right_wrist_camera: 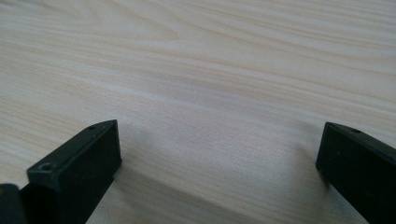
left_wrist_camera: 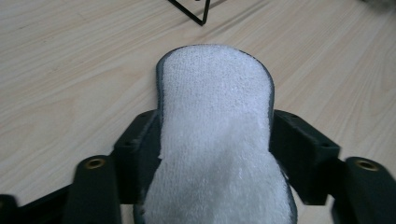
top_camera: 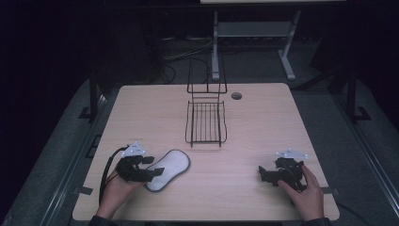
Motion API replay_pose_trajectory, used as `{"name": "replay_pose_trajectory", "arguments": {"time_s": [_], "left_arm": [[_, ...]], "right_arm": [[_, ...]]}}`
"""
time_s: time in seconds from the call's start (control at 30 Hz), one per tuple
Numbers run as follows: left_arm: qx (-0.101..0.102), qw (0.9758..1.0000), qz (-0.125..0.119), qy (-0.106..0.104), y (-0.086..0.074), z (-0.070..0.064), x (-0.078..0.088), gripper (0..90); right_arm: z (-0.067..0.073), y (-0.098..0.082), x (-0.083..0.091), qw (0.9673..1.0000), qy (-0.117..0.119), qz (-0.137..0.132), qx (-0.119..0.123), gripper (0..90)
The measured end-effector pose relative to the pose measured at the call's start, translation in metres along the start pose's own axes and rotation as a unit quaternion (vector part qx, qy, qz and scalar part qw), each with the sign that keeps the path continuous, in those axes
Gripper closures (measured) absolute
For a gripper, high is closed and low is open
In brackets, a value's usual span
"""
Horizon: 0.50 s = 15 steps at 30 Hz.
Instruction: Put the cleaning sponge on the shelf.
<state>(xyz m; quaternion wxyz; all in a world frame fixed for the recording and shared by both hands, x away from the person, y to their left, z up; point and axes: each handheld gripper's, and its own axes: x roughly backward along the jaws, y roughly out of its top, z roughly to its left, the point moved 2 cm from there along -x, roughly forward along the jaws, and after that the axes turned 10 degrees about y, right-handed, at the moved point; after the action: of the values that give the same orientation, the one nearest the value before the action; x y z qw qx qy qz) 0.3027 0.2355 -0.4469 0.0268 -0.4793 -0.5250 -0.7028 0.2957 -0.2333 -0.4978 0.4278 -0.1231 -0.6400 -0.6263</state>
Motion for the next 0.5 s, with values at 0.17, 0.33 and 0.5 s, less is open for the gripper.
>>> {"name": "replay_pose_trajectory", "arguments": {"time_s": [0.17, 0.33, 0.5], "left_arm": [[-0.015, 0.9998, 0.009, 0.008, 0.006, -0.001, -0.014, 13.4], [-0.02, 0.9996, 0.016, 0.007, 0.009, -0.001, -0.023, 13.0], [-0.018, 0.9996, 0.019, 0.007, 0.008, -0.001, -0.027, 13.0]], "right_arm": [[0.0, 0.0, 0.0, 1.0, 0.0, 0.0, 0.0, 0.0], [0.0, 0.0, 0.0, 1.0, 0.0, 0.0, 0.0, 0.0], [0.0, 0.0, 0.0, 1.0, 0.0, 0.0, 0.0, 0.0]]}}
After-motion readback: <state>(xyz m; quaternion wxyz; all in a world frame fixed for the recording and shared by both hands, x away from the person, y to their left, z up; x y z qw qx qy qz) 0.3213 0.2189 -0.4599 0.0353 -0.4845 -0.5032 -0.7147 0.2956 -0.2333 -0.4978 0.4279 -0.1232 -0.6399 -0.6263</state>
